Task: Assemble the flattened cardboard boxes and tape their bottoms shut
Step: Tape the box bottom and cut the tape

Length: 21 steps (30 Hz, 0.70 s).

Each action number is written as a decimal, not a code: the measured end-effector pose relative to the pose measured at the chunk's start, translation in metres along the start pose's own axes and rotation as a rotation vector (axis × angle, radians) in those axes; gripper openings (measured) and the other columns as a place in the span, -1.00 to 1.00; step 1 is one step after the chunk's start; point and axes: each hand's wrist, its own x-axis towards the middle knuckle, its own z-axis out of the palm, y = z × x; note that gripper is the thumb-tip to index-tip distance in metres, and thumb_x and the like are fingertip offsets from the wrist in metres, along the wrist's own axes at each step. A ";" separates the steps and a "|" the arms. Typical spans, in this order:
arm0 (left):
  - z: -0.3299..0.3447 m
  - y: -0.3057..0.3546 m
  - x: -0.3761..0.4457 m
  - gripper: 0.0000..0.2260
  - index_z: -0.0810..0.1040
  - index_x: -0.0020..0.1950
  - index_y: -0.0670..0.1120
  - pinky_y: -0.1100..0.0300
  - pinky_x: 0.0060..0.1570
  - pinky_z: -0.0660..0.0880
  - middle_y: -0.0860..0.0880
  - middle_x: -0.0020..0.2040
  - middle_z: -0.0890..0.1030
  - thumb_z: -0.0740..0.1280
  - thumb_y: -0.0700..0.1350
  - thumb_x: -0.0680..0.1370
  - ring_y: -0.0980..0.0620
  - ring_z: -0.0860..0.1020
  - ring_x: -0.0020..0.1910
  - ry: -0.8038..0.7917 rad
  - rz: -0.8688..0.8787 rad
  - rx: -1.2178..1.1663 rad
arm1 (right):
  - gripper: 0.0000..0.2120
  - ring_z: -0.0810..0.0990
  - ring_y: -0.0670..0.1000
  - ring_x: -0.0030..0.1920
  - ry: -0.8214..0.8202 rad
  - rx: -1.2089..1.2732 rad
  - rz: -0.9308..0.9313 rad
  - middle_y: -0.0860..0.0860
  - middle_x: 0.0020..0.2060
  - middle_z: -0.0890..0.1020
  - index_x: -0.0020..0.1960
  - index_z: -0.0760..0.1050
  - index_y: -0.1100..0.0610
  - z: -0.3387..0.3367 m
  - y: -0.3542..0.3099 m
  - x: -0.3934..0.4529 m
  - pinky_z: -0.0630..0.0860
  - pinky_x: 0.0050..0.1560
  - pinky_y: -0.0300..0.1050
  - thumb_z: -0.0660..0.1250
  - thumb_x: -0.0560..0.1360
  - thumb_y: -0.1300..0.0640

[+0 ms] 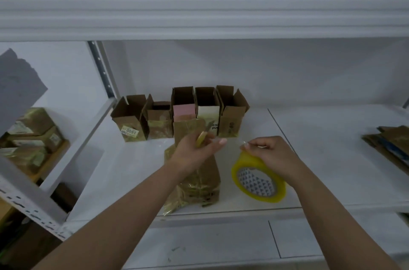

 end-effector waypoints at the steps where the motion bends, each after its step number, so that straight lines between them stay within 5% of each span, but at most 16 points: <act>1: 0.005 0.008 0.001 -0.53 0.56 -0.04 0.02 0.19 -0.03 0.47 0.05 -0.06 0.63 0.35 0.38 0.34 0.12 0.57 -0.03 -0.036 -0.039 -0.027 | -0.85 0.63 -0.12 -0.04 0.003 -0.009 -0.004 -0.15 -0.09 0.69 -0.06 0.70 -0.09 0.001 -0.005 -0.002 0.55 0.07 -0.07 0.41 0.48 -0.11; 4: 0.019 0.020 0.006 -0.32 0.63 -0.04 -0.17 0.09 -0.03 0.53 -0.06 -0.12 0.69 0.33 0.45 0.31 0.05 0.64 -0.09 -0.083 -0.033 0.032 | -0.84 0.63 -0.09 -0.04 0.021 -0.088 -0.021 -0.11 -0.08 0.70 -0.01 0.69 -0.11 0.004 -0.016 -0.008 0.55 0.07 -0.03 0.36 0.51 -0.10; 7: 0.025 0.022 0.010 -0.55 0.61 -0.27 -0.19 -0.04 -0.04 0.56 -0.11 -0.30 0.66 0.44 0.22 0.42 -0.06 0.65 -0.19 -0.040 0.051 0.072 | -0.84 0.65 -0.05 -0.08 0.016 -0.079 -0.025 -0.04 -0.13 0.71 -0.07 0.69 -0.10 0.006 -0.022 -0.013 0.57 0.03 -0.02 0.32 0.54 -0.01; 9: 0.024 0.023 0.010 -0.68 0.52 -0.38 -0.06 -0.02 -0.08 0.59 0.03 -0.41 0.60 0.47 0.10 0.45 -0.02 0.64 -0.23 -0.013 0.088 0.056 | -0.80 0.65 -0.02 -0.06 -0.006 0.041 0.008 0.03 -0.10 0.70 -0.08 0.68 -0.04 0.004 -0.026 -0.016 0.54 -0.01 -0.08 0.30 0.58 -0.02; 11: 0.019 0.028 0.010 -0.68 0.45 -0.38 0.00 0.06 -0.21 0.55 0.09 -0.44 0.54 0.46 0.06 0.48 0.03 0.60 -0.31 0.003 0.141 0.124 | -0.82 0.63 -0.04 -0.04 -0.066 0.145 0.040 -0.02 -0.05 0.68 -0.03 0.65 -0.05 0.000 -0.028 -0.017 0.53 -0.05 -0.14 0.31 0.54 -0.09; 16: -0.004 0.021 0.008 -0.67 0.37 -0.35 0.00 0.20 -0.36 0.33 0.10 -0.47 0.42 0.39 0.08 0.52 0.15 0.43 -0.43 0.162 0.170 0.263 | -0.48 0.70 0.10 -0.07 -0.147 0.375 0.026 0.11 -0.09 0.72 0.10 0.64 0.11 -0.013 -0.022 -0.013 0.59 -0.03 -0.04 0.40 0.27 -0.20; 19: -0.024 0.006 -0.004 -0.69 0.39 -0.32 0.01 0.18 -0.38 0.38 0.06 -0.44 0.42 0.36 0.12 0.53 0.08 0.41 -0.44 0.250 0.107 0.249 | -0.45 0.67 0.01 -0.30 -0.171 0.446 0.025 0.12 -0.25 0.70 0.11 0.61 0.26 -0.021 -0.021 -0.010 0.57 -0.25 -0.17 0.38 0.31 -0.14; 21: -0.041 -0.013 -0.015 -0.69 0.46 -0.26 -0.03 0.10 -0.28 0.49 -0.01 -0.38 0.52 0.34 0.16 0.53 0.01 0.50 -0.38 0.309 0.012 0.237 | -0.44 0.60 -0.03 -0.36 -0.152 0.248 0.060 0.07 -0.32 0.64 0.02 0.62 0.24 -0.023 -0.014 -0.004 0.50 -0.33 -0.18 0.41 0.30 -0.22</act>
